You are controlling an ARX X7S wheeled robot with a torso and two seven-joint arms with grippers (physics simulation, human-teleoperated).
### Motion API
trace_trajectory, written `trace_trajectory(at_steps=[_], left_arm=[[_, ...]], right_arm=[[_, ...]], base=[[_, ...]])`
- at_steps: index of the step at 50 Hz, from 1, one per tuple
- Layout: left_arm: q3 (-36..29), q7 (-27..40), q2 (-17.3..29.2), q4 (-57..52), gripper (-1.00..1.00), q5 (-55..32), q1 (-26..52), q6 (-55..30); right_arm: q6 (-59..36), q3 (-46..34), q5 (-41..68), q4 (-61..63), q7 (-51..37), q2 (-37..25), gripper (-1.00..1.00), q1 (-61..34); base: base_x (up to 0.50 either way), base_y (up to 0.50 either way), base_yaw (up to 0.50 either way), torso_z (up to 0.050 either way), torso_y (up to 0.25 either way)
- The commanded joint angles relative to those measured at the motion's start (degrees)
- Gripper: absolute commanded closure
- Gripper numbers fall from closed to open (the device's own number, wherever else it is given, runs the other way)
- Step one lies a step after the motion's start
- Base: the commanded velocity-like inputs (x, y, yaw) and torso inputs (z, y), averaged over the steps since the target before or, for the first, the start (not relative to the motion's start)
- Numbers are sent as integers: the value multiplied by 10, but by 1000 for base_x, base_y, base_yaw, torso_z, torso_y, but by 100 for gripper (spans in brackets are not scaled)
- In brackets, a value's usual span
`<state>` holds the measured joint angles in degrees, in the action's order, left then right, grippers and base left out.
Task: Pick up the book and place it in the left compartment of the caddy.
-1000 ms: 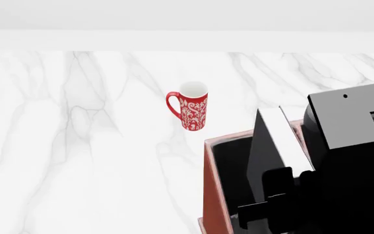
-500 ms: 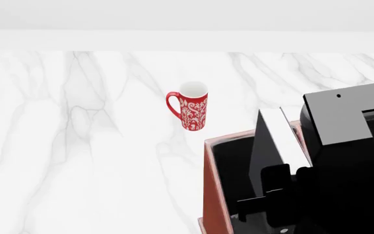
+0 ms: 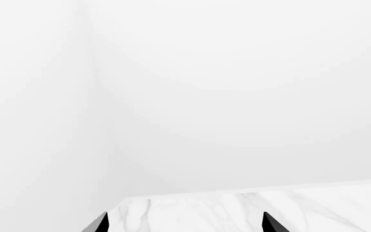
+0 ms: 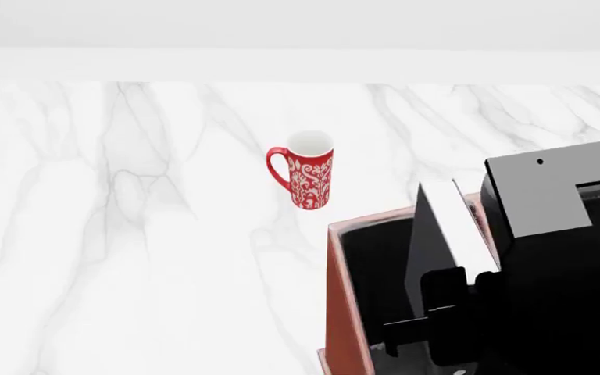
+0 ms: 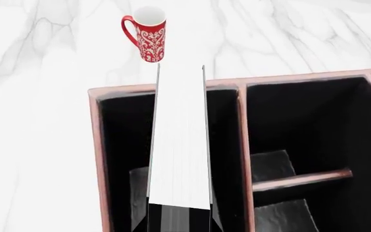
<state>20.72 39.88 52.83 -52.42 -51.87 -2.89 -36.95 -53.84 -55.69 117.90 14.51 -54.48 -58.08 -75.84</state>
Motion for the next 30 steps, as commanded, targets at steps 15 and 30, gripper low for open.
trace_trajectory(at_steps=[15,30], left_arm=[[4,3,3,-1,-100,-4,-4,3],[2,5,5,-2,-100,-5,-5,5]], right_arm=[[-7,1,-51,-10,17,9,100,3],[2,-5,-77,-12,31,12,100,23]], base=[[0,0,0,0,1],[0,0,0,1,1]])
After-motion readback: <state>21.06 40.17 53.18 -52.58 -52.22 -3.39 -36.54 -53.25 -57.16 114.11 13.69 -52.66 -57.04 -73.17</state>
